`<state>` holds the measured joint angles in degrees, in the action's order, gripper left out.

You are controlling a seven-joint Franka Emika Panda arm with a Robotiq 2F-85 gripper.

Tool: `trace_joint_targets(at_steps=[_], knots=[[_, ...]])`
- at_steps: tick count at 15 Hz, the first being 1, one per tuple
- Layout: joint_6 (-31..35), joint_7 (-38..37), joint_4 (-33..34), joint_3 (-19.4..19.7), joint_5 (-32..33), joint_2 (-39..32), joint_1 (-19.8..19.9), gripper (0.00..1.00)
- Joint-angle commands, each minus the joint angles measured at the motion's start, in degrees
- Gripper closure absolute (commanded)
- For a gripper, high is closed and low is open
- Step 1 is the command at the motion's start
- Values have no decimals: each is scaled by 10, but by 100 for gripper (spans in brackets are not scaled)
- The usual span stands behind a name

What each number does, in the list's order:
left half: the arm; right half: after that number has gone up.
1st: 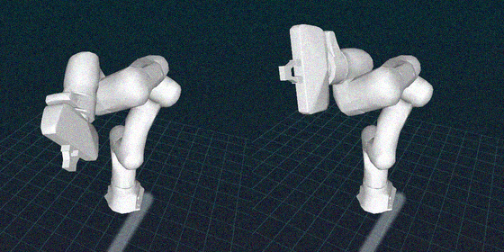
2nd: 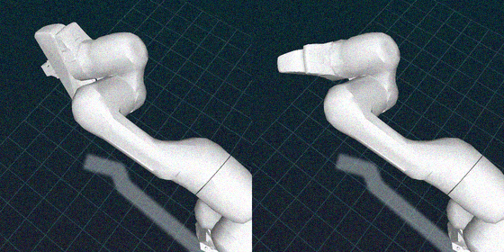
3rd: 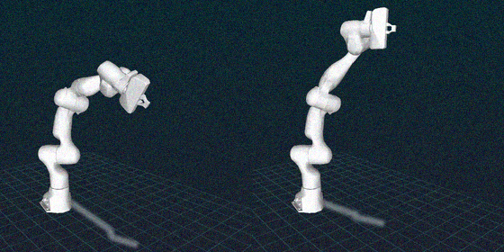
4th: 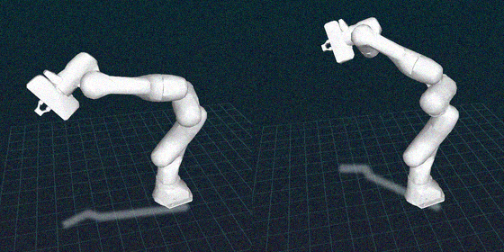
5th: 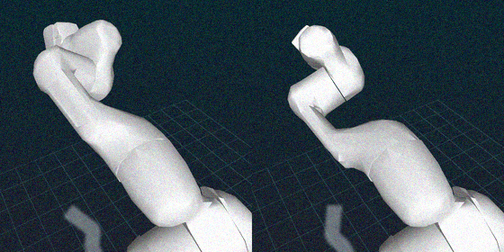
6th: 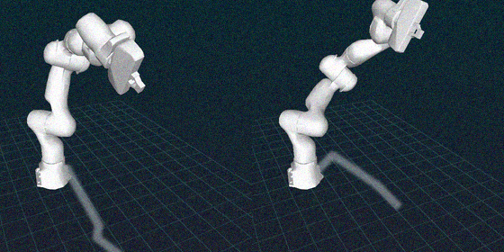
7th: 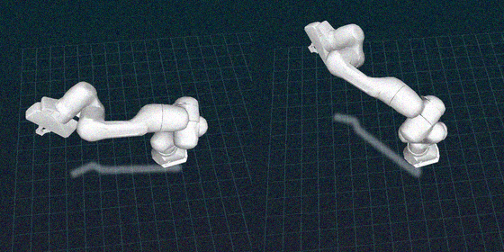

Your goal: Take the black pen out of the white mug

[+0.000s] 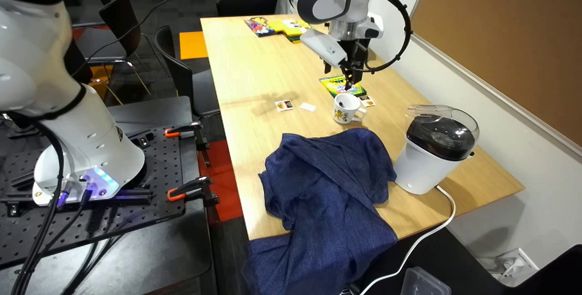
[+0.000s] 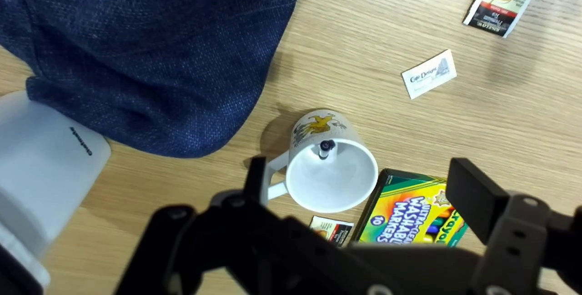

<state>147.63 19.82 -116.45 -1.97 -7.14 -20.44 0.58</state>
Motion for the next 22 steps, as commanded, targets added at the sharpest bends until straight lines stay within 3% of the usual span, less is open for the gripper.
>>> trace_joint_targets(at_steps=[1, 6, 13, 18, 22], knots=[[66, 2, 16, -18, 10, -42, 11, 0], [130, -10, 38, -27, 42, -100, 8, 0], [121, -18, 89, -23, 75, -154, 7, 0], [106, -17, 128, -27, 80, -190, 10, 23], [95, -19, 151, -26, 81, -213, 9, 30]])
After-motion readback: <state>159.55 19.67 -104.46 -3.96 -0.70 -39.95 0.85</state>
